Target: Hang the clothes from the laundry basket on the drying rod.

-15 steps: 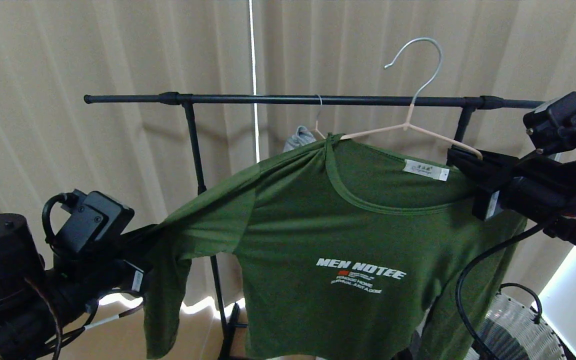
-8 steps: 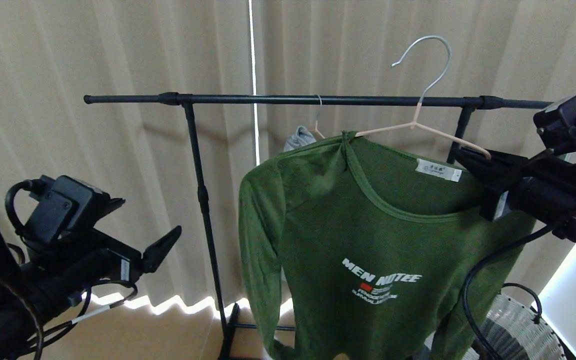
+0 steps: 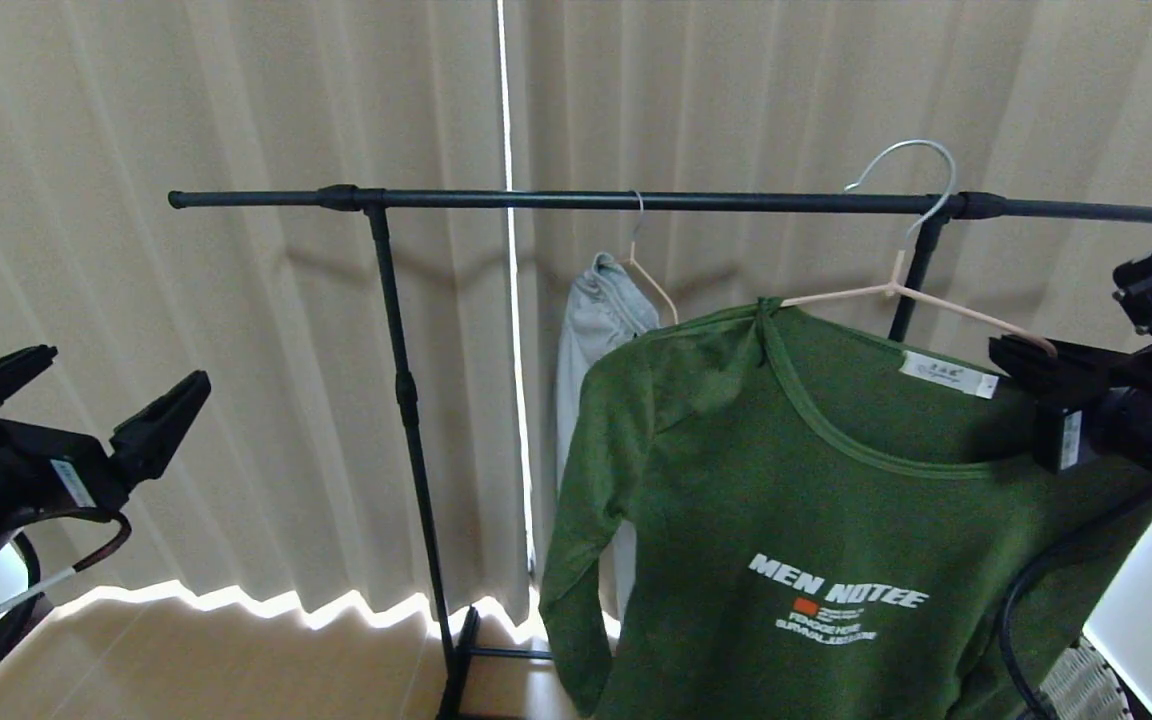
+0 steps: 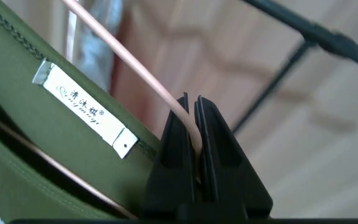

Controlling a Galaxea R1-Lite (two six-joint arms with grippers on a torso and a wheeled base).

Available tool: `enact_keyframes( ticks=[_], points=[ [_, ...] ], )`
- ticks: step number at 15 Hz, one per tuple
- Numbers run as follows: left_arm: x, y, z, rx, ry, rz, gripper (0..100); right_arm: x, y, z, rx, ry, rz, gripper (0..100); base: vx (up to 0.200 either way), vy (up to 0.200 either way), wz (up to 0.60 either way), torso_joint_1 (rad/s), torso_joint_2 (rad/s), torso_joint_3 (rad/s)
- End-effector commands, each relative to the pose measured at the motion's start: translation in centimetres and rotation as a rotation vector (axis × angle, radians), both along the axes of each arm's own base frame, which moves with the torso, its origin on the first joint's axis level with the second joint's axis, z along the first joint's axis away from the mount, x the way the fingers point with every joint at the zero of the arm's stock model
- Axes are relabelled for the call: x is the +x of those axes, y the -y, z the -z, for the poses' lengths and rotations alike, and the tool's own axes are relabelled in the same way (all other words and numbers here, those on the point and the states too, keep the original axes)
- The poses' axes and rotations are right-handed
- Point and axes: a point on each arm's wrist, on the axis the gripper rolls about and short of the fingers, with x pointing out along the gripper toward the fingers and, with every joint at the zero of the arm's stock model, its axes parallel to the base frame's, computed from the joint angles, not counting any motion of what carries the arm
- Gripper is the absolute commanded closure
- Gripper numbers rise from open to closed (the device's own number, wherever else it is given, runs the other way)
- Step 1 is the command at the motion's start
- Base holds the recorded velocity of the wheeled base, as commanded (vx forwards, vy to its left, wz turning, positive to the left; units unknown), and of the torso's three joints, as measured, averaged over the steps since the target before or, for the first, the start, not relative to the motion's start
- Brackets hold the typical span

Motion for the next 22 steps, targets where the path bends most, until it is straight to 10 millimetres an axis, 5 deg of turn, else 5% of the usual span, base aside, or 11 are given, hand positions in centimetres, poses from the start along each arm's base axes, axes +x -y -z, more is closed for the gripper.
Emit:
enact_keyframes(
  ticks=[1, 5, 12, 22],
  points=[
    [-0.8, -0.4, 0.9, -0.027, -0.024, -0.023, 0, -1.2, 1.7, -0.3, 0.002, 0.011, 0.076, 100, 0.0, 0.0, 0.0, 0.0, 0.0, 0.0],
    [-2.6, -0.4, 2.6, -0.063, -0.062, -0.013, 0, -3.2, 3.9, 0.4, -0.007, -0.059, 0.187, 100, 0.0, 0.0, 0.0, 0.0, 0.0, 0.0],
    [-2.9, -0.3, 2.0, -0.053, -0.028, 0.054, 0, -5.0, 8.3, 0.8, -0.005, -0.12, 0.496, 100, 0.0, 0.0, 0.0, 0.0, 0.0, 0.0],
    [-2.7, 0.0, 2.3, -0.059, -0.048, 0.084, 0, -5.4, 8.6, 0.4, -0.084, -0.108, 0.577, 100, 0.0, 0.0, 0.0, 0.0, 0.0, 0.0]
  ],
)
